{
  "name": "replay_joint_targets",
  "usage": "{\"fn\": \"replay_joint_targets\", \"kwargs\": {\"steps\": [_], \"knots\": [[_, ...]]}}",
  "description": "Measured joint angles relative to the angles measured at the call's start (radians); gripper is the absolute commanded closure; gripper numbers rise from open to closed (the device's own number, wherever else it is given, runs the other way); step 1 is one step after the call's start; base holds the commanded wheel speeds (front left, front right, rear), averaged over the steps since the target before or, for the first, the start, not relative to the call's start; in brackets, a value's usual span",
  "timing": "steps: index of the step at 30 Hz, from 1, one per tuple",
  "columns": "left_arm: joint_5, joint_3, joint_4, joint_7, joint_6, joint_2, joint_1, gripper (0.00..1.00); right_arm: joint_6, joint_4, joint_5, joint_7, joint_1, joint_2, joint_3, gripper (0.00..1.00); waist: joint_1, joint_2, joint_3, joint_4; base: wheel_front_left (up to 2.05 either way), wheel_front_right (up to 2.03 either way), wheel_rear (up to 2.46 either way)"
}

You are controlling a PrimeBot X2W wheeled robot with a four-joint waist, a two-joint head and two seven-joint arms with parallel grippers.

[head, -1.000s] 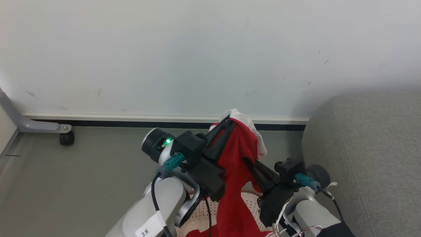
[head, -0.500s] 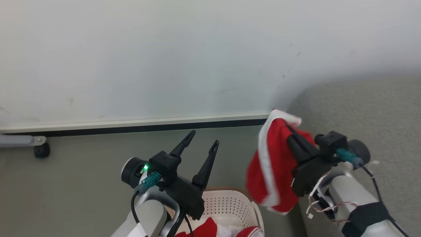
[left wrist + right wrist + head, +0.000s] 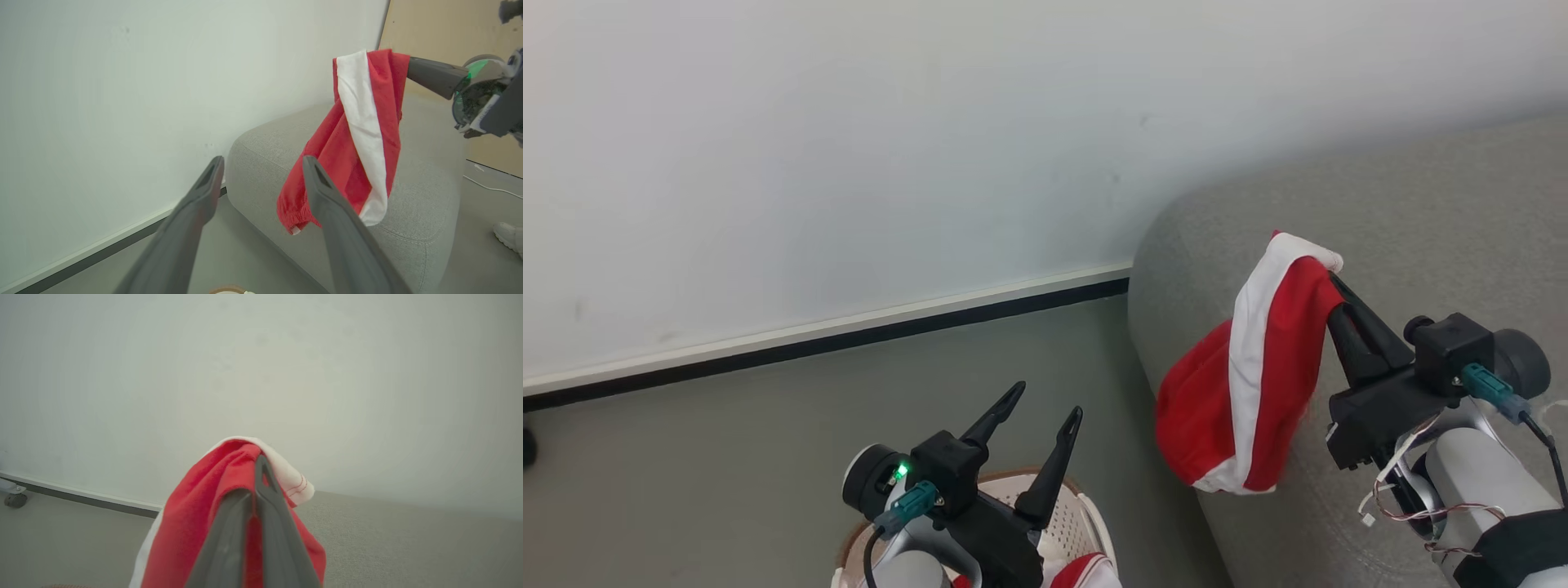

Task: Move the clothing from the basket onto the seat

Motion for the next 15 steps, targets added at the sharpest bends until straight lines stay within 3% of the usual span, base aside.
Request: {"fn": "replay_joint_targets", "kwargs": {"steps": [15], "knots": [[0.023,-0.029,-0.061,-0.002,0.01,-0.015,0.018,0.0,-0.01,-0.174,0.001,0.002,0.046,-0.061,-0.035,1.0,-0.0002,0.0,0.047,-0.174,0.0,0.0,0.0]]}}
